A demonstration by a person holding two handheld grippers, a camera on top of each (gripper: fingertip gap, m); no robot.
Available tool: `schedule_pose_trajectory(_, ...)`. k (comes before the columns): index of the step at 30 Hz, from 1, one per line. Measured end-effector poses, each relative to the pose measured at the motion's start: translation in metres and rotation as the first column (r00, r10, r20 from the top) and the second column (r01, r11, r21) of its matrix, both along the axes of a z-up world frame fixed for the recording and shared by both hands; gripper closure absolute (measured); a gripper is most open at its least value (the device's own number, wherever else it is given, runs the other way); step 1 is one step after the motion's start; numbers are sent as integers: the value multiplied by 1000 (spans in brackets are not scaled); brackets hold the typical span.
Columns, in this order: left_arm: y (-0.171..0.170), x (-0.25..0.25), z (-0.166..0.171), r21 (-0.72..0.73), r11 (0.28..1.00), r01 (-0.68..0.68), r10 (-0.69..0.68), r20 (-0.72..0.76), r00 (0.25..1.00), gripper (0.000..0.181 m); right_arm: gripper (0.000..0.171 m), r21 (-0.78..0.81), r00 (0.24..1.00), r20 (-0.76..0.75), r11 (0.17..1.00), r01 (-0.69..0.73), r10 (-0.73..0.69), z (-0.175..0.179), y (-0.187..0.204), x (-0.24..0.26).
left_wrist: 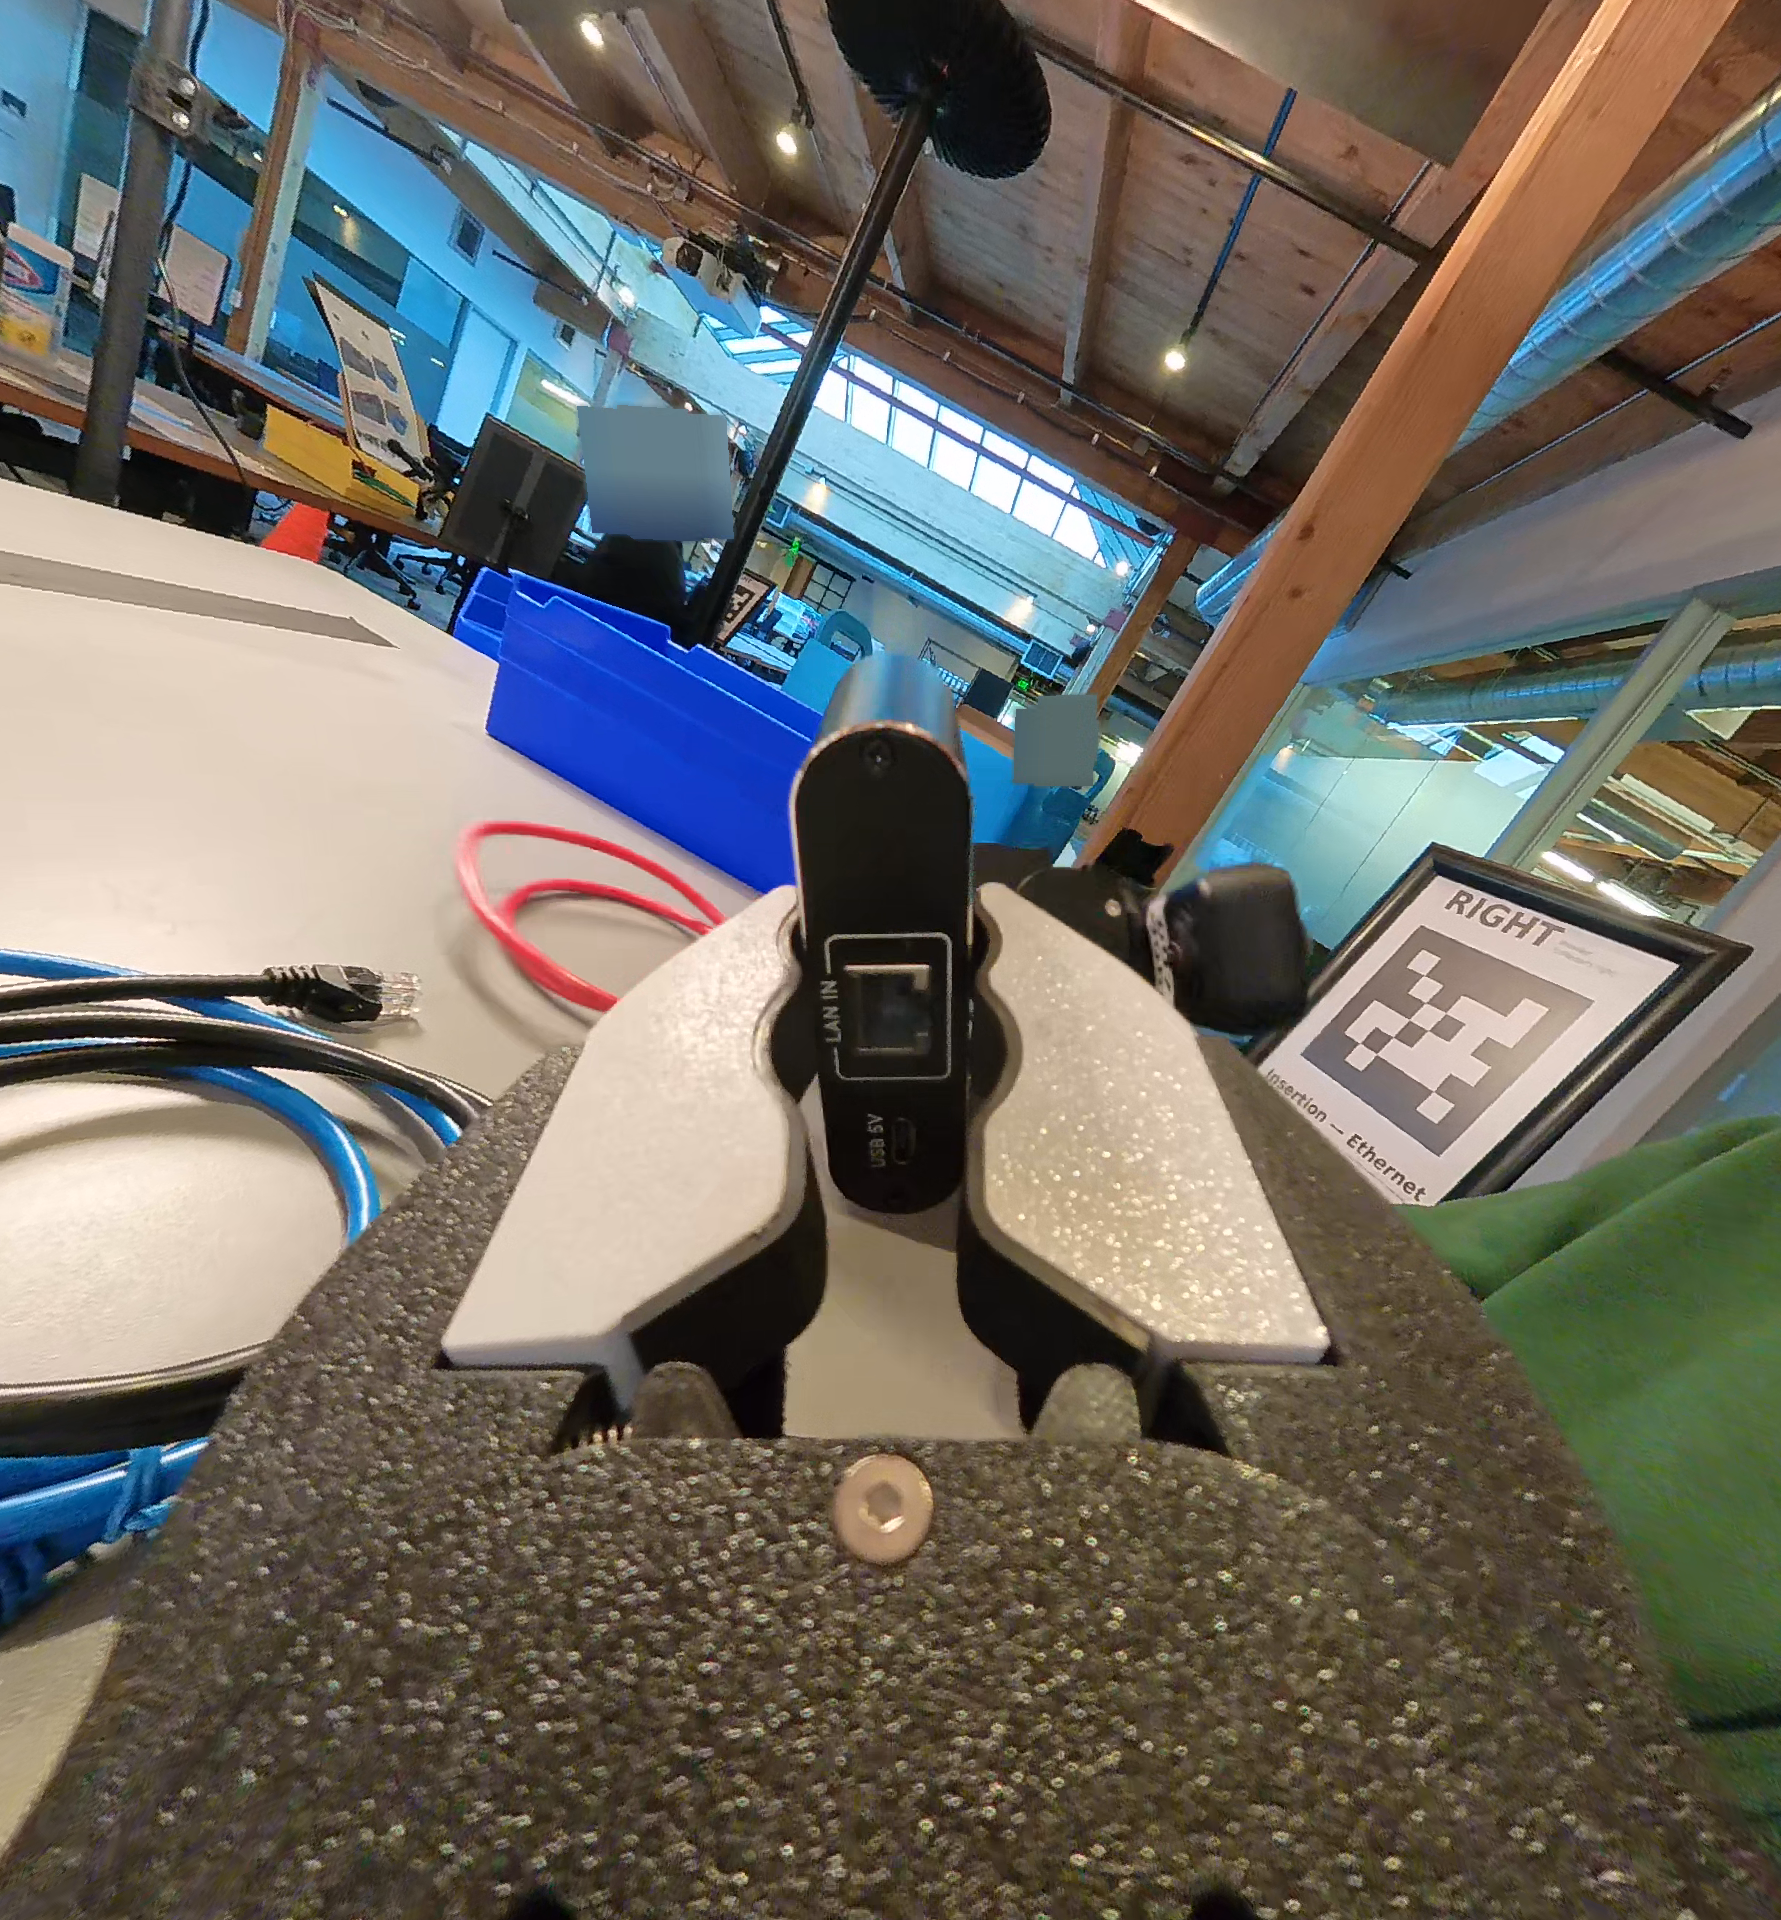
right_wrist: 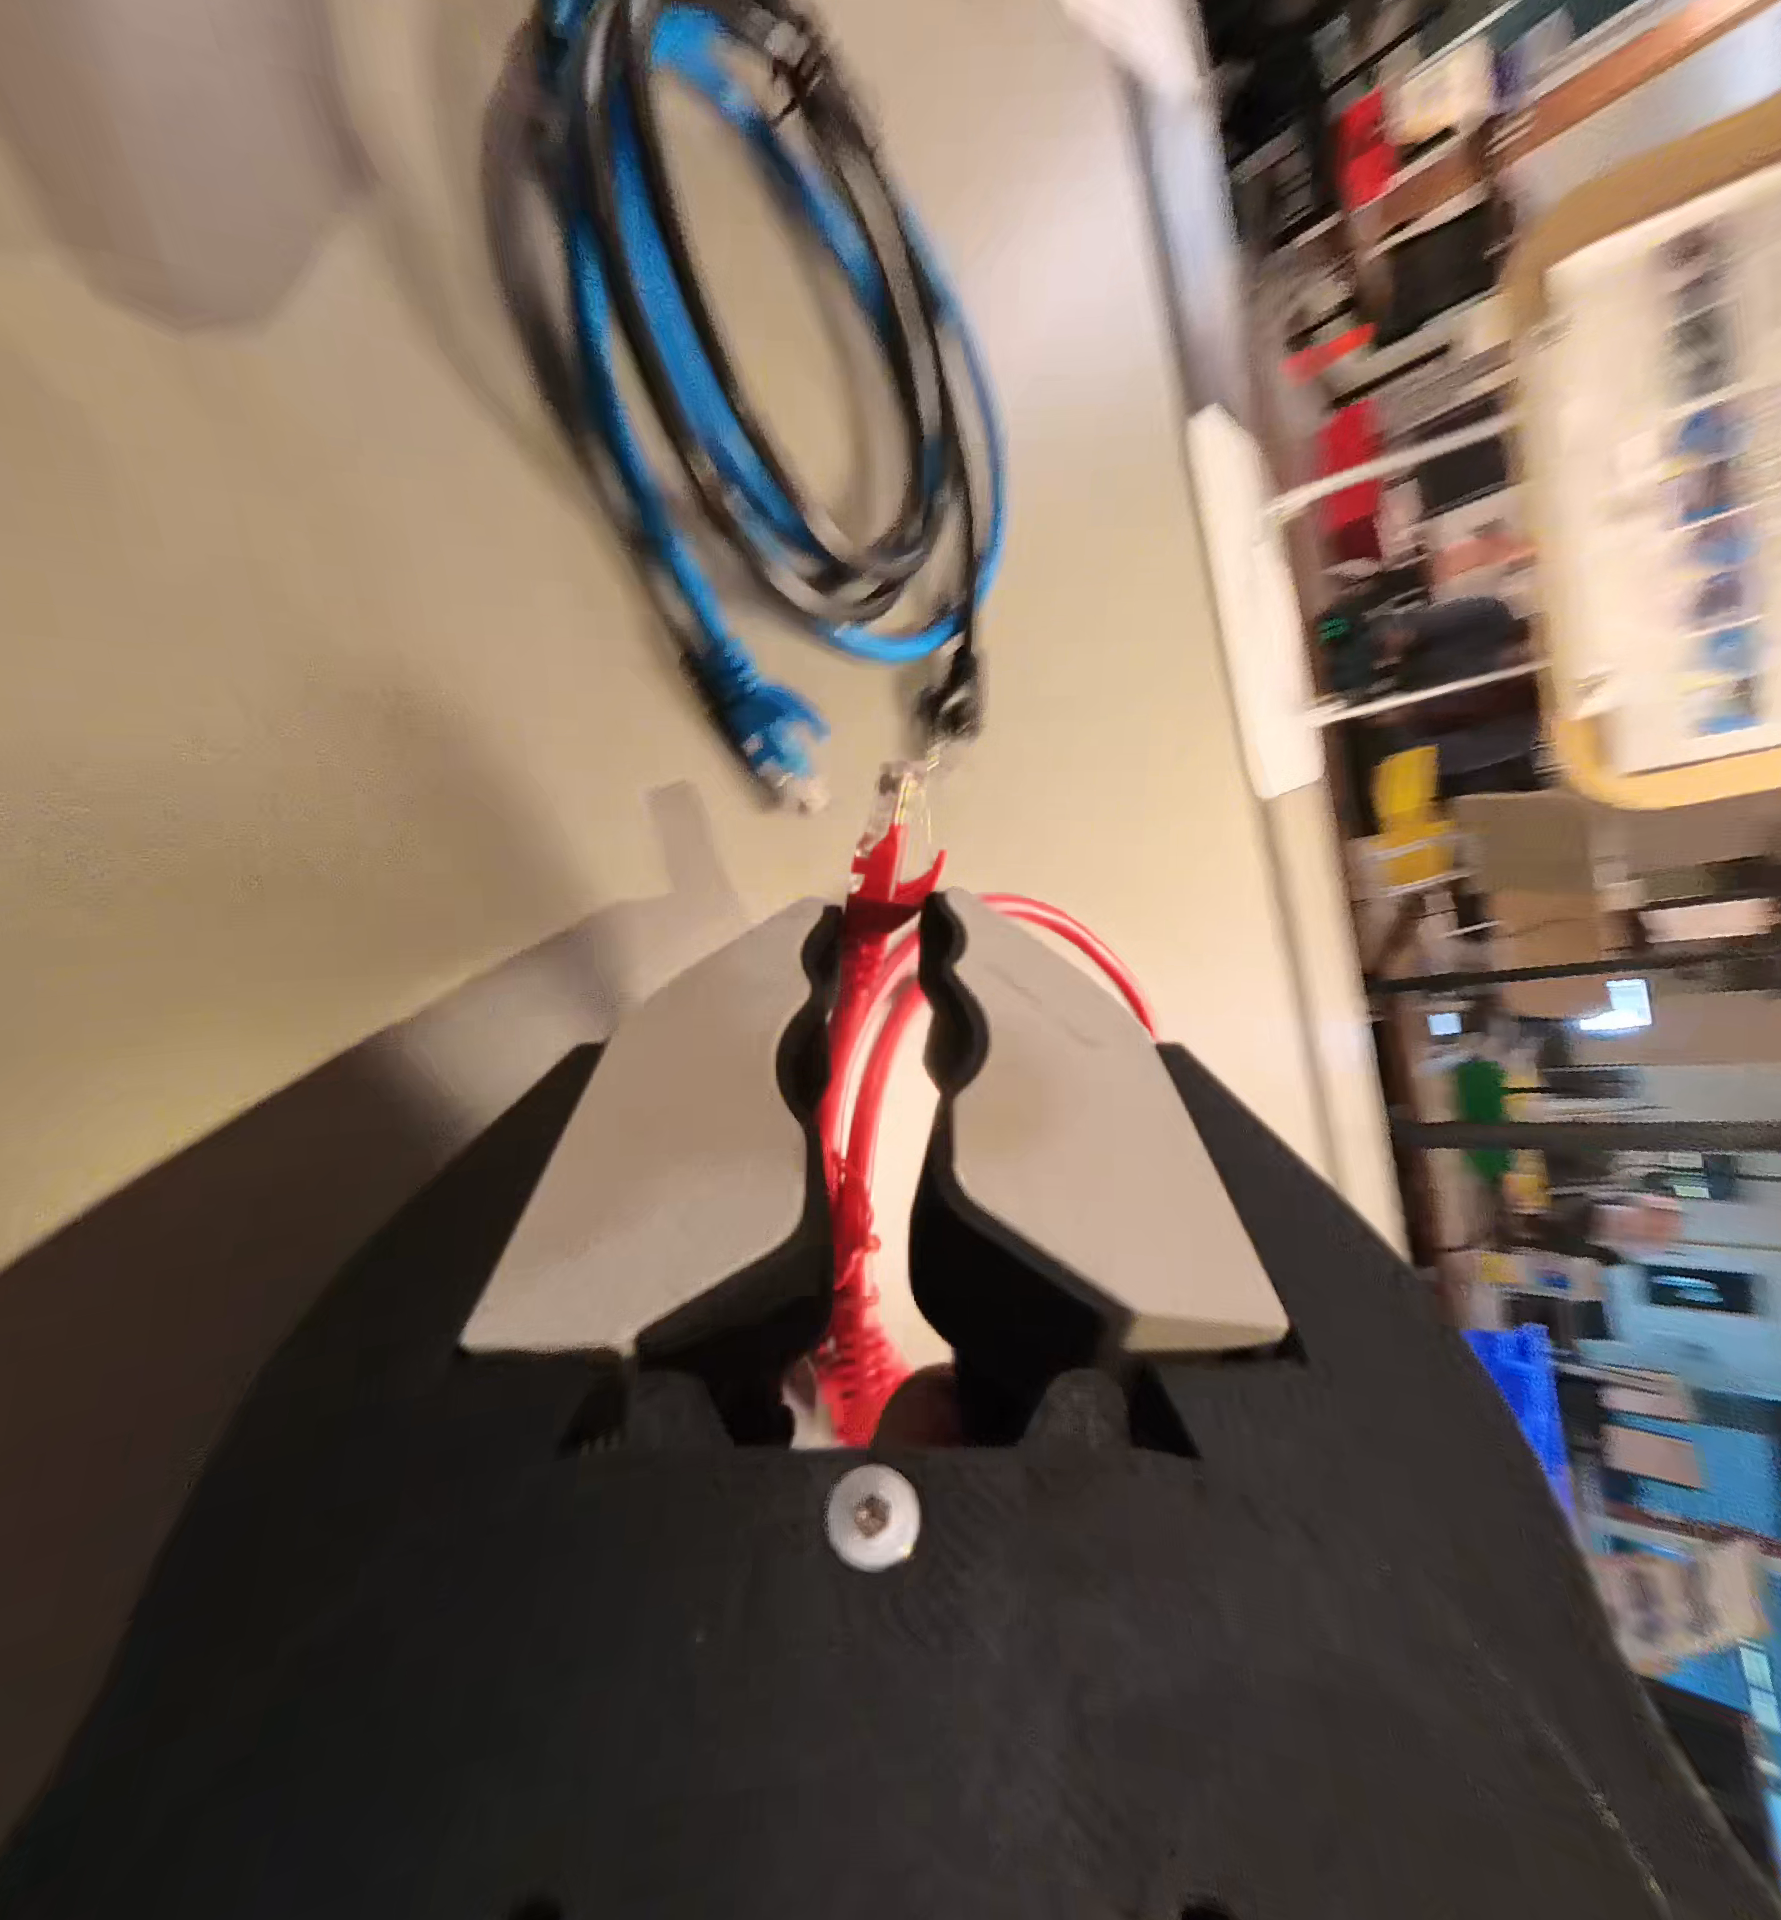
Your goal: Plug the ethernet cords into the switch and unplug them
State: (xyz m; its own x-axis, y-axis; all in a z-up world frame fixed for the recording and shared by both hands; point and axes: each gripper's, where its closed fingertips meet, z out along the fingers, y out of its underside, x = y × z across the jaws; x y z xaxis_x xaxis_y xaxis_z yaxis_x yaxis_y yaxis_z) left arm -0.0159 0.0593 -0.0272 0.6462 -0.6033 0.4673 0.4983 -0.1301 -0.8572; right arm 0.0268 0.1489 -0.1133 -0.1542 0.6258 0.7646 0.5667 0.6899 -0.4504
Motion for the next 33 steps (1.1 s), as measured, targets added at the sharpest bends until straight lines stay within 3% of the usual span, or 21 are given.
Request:
schedule_pose_trajectory(1, 0, 0, 0, 1, 1000, 3, -3, 4, 1000, 156, 157, 50, 998, -64, 999, 2, 1, 10, -2, -6)
schedule_pose_trajectory(4, -2, 0, 0, -2, 1000, 20, -20, 18, 1000, 155, 157, 203, 967, -254, 979, 30, 23, 39, -13, -21)
schedule_pose_trajectory(7, -3, 2, -3, -33, 999, 38, -38, 23, 999, 155, 157, 397, 945, -318, 916, 61, 75, 52, -31, -30)
schedule_pose_trajectory(11, -6, 4, -8, -101, 992, 70, -65, 55, 996, 156, 158, 531, 931, -350, 841, 106, 104, 60, -47, -36)
schedule_pose_trajectory(23, -8, 26, -10, -186, 960, 211, -156, 273, 949, 156, 158, 512, 843, -538, 787, 344, -18, 96, -33, -17)
schedule_pose_trajectory(33, 1, 26, -20, -255, 956, 145, -81, 245, 966, 156, 160, 574, 865, -500, 761, 302, 34, 91, -41, -22)
